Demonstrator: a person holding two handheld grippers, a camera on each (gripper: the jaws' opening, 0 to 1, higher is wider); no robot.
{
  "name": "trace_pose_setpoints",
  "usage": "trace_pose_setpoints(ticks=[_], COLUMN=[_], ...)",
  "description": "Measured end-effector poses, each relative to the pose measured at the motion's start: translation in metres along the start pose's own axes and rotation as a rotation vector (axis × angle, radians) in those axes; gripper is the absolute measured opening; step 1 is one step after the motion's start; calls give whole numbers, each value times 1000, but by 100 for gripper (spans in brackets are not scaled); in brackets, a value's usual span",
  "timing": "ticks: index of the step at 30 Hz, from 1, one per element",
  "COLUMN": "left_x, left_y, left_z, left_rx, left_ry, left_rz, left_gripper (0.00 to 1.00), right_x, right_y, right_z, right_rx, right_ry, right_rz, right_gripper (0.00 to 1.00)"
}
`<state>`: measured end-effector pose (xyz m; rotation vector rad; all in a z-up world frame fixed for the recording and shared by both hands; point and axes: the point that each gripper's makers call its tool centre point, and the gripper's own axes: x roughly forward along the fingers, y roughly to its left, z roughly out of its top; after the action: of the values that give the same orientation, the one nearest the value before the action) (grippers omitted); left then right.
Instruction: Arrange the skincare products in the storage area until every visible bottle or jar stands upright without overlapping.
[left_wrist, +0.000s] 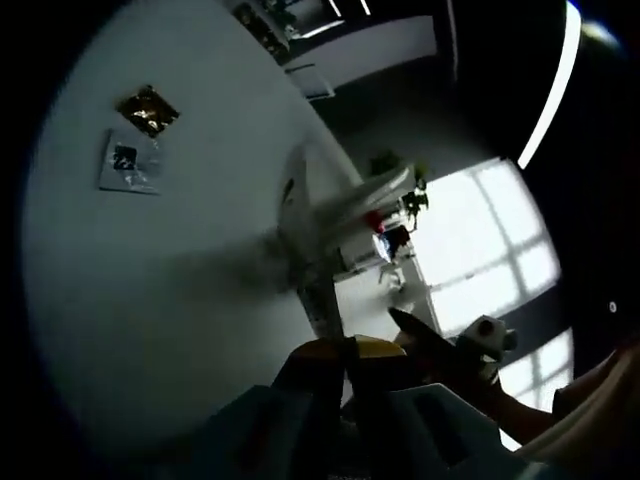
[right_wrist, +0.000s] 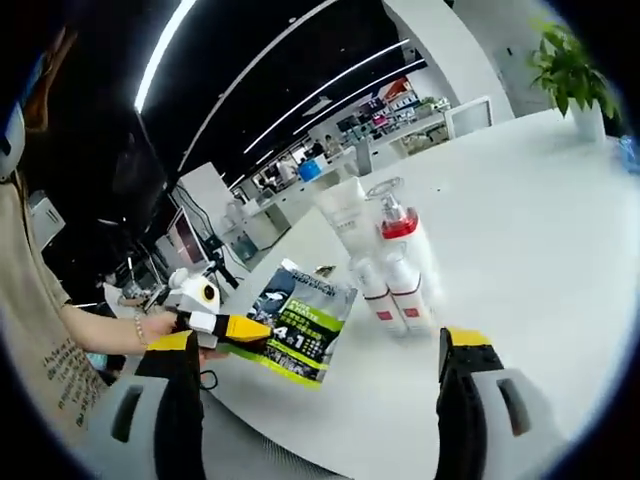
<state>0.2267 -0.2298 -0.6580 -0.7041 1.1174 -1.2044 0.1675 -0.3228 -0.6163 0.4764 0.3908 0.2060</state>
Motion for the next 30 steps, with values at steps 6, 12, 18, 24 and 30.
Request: trace_pose_setpoints(ticks=[6,12,18,24,30], left_x=[8,14,16,14,10], left_y=[11,27,44,63,79], left_z=[2,4,3,7,7], left_rx=[-2,-4,12,35,265], left_ry=[13,28,55,66,148], left_rz=[15,61,119,217,352], left_gripper=[0,0,0,0,6], right_x=[-5,-8,-9,-9,-7], right_y=[-15,-23,-27,-29,-29], right_z=[-4,-5,-9,-12,-12], right_rx=[-13,4,-14,-18,-12], right_ry=[12,8,28,43,45], right_rz=[-46,-67,-86,-91,-89], right_gripper=[100,100,100,100,100])
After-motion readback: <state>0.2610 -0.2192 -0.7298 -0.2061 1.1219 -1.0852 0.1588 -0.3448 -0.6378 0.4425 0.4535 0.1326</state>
